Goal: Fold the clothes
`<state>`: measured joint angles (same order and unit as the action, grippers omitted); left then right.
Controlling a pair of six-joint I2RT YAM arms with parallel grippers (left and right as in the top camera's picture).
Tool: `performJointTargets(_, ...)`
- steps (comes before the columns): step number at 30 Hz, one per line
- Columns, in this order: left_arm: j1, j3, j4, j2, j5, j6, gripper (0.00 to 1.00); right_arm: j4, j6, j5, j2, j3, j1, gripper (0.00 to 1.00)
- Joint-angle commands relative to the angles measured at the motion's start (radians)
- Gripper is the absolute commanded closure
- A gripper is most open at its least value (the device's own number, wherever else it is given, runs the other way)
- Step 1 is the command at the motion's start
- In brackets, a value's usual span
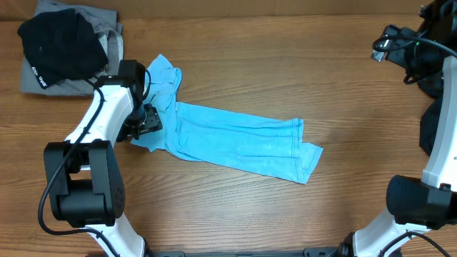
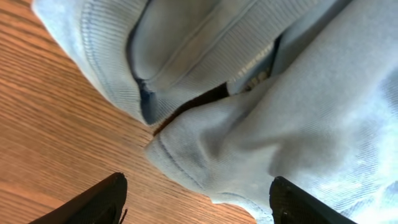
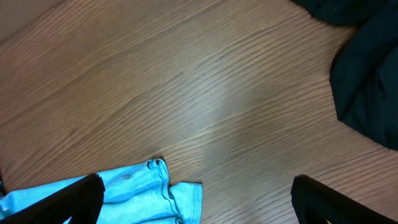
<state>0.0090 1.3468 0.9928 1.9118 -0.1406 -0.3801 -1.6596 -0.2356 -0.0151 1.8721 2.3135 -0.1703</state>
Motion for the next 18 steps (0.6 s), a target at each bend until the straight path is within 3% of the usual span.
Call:
performJointTargets(1, 0.004, -0.005, -0.009, -0.002, 0.027, 0.038, 0.24, 0.005, -0.003, -0.010, -0.008, 0.000, -0.005, 0.00)
performJointTargets(6, 0.004, -0.005, -0.023, -0.002, 0.032, 0.045, 0.26, 0.005, -0.003, -0.010, -0.008, 0.000, -0.005, 0.00)
performJointTargets(10, -0.002, -0.005, -0.018, -0.002, 0.090, 0.071, 0.38, 0.005, -0.003, -0.010, -0.008, 0.000, -0.005, 0.00)
performJointTargets(15, -0.036, -0.005, -0.023, -0.002, 0.108, 0.123, 0.25, 0.005, -0.003, -0.010, -0.008, 0.000, -0.005, 0.00)
performJointTargets(18, -0.066, -0.005, -0.022, -0.002, 0.108, 0.134, 0.22, 0.005, -0.003, -0.010, -0.008, 0.000, -0.005, 0.00)
